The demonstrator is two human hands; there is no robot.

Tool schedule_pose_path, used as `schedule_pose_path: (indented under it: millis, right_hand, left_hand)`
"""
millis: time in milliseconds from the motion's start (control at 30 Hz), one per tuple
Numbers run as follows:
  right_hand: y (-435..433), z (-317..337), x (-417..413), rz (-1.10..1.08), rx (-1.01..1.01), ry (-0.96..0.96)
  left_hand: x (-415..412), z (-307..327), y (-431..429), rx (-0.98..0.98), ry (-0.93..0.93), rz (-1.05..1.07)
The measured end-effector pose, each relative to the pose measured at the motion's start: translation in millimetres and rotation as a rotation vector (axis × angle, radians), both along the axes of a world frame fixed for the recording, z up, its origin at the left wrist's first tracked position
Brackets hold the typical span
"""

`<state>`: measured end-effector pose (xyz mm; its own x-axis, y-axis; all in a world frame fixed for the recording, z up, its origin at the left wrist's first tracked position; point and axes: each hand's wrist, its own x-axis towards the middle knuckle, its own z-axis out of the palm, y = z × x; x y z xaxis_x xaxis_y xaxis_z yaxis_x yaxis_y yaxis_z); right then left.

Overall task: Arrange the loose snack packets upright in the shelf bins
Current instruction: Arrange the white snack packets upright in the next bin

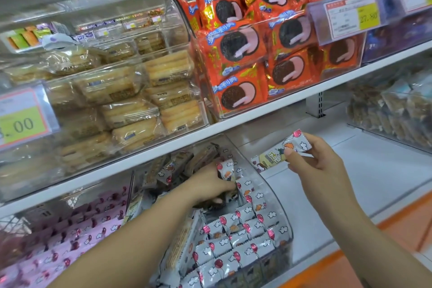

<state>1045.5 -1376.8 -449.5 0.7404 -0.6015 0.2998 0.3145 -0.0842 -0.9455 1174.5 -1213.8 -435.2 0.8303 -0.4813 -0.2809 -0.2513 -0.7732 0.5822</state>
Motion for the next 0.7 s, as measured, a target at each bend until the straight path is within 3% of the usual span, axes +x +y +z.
schedule_pose_path:
  millis: [433,700]
  right_hand:
    - [0.6,0.3,-0.3,-0.004,-0.014,0.002]
    - [-0.6,-0.5,0.4,0.001,-0.019,-0.001]
  left_hand:
    - [11.0,1.7,9.0,-0.102,0.377,-0.012]
    - [14.3,7.8,12.4,0.003,0.334,-0.037]
